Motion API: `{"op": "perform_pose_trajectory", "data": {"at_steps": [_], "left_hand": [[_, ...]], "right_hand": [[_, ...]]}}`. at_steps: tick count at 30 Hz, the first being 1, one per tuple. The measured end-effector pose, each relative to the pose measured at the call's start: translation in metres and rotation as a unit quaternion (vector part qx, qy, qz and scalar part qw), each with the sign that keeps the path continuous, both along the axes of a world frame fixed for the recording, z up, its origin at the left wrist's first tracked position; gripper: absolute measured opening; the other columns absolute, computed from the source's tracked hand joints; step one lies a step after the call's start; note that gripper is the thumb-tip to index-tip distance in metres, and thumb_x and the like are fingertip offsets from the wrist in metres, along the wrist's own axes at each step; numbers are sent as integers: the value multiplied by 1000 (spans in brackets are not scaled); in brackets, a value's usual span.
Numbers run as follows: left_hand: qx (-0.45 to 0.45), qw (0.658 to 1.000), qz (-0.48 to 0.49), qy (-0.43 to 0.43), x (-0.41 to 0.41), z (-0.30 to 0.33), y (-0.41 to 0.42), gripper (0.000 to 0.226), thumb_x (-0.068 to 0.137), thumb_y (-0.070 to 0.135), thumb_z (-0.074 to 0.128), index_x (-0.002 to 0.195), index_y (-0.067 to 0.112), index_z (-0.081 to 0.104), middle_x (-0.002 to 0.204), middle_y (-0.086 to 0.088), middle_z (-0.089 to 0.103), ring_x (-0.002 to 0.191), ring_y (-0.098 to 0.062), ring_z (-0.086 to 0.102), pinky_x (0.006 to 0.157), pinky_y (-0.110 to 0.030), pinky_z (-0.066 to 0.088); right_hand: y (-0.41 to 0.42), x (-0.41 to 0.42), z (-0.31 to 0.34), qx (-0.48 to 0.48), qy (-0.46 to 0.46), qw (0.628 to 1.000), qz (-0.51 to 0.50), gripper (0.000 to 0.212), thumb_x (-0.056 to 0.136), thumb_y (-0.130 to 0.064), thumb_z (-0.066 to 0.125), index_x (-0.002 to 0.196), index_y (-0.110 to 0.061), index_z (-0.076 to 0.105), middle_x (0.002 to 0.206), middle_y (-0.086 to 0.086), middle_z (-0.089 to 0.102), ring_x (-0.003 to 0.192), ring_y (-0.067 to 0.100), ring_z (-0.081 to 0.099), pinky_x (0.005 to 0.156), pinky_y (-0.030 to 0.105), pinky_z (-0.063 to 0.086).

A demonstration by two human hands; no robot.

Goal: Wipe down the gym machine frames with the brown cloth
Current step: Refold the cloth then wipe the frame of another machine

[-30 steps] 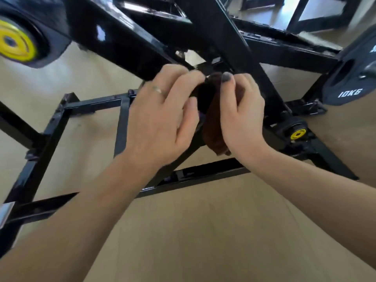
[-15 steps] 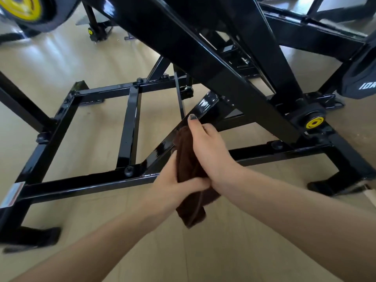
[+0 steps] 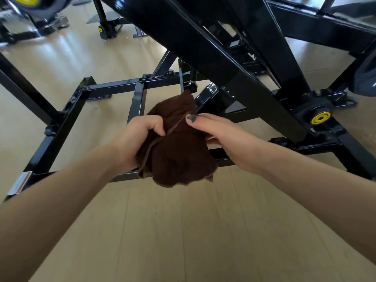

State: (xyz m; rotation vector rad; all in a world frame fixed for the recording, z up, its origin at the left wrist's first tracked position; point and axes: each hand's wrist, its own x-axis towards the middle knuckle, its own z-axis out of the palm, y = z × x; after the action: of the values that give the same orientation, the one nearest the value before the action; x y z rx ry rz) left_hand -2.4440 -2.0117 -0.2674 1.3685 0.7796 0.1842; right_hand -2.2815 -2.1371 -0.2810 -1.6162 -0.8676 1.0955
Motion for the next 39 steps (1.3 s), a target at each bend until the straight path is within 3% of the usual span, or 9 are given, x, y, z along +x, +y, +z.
{"op": "perform_pose_trajectory", "data": {"at_steps": [4, 7, 10, 15, 18, 21, 27, 33, 39], "left_hand": [[60, 997, -20, 42, 18, 5, 4, 13, 46, 14, 57, 53, 19, 68, 61, -5, 60, 49, -19, 59, 48, -22, 48], [169, 984, 29, 54, 48, 1, 13, 48, 58, 18, 61, 103, 34, 69, 96, -5, 68, 81, -23, 69, 70, -35, 60], [264, 962, 57, -30, 60, -10, 3, 48, 87, 13, 56, 126, 39, 49, 109, 3, 60, 88, -12, 66, 59, -19, 56], [322, 935, 107, -103, 71, -16, -9, 30, 90, 41, 43, 120, 44, 43, 122, 5, 54, 104, 0, 57, 83, -20, 49], [327, 932, 86, -132, 77, -19, -10, 28, 95, 39, 46, 121, 46, 42, 118, 11, 49, 96, 15, 54, 75, -5, 45], [284, 945, 64, -152, 84, -25, -8, 21, 96, 51, 45, 116, 57, 43, 124, 11, 45, 114, -1, 51, 88, -18, 47], [415, 898, 93, -114, 108, -42, 2, 18, 103, 48, 40, 115, 50, 53, 118, 11, 58, 113, -8, 53, 95, -32, 46], [341, 929, 124, -75, 88, -73, 28, 26, 101, 46, 44, 84, 46, 64, 87, 16, 67, 86, -5, 61, 80, -33, 47], [304, 941, 142, 40, 54, -100, 38, 30, 107, 40, 41, 89, 33, 63, 88, 6, 66, 74, -2, 61, 64, -19, 40]], "right_hand": [[-5, 2, -5, 53, 85, 994, -47, 33, 85, -47, 79, 108, -24, 74, 103, -5, 78, 96, 13, 75, 82, 35, 60], [3, 1, -10, 83, 79, 979, -167, 22, 87, -35, 81, 102, -20, 73, 96, 1, 78, 90, 20, 76, 83, 42, 63], [6, -3, -13, 114, 62, 967, -219, 21, 91, -40, 75, 101, -22, 71, 97, 0, 77, 96, 21, 74, 88, 47, 62], [8, -12, -9, 136, 63, 963, -223, 23, 98, -42, 65, 95, -20, 69, 92, 2, 75, 95, 24, 73, 87, 54, 61], [8, -10, -8, 142, 89, 957, -238, 26, 100, -41, 63, 95, -16, 70, 96, 7, 76, 97, 26, 73, 89, 55, 60], [7, -7, -10, 149, 104, 955, -232, 31, 100, -44, 61, 99, -15, 72, 100, 8, 77, 101, 27, 73, 92, 55, 59], [7, 0, -22, 165, 82, 961, -207, 36, 96, -59, 46, 81, -46, 77, 95, -13, 78, 92, 5, 74, 88, 42, 61], [2, 9, -50, 152, -126, 955, -222, 59, 96, -67, 33, 85, -21, 69, 82, 1, 72, 78, 15, 69, 76, 44, 61], [11, 27, -52, 67, 32, 981, -179, 58, 75, -83, 64, 114, -43, 49, 113, -12, 66, 109, 13, 68, 109, 49, 47]]}}
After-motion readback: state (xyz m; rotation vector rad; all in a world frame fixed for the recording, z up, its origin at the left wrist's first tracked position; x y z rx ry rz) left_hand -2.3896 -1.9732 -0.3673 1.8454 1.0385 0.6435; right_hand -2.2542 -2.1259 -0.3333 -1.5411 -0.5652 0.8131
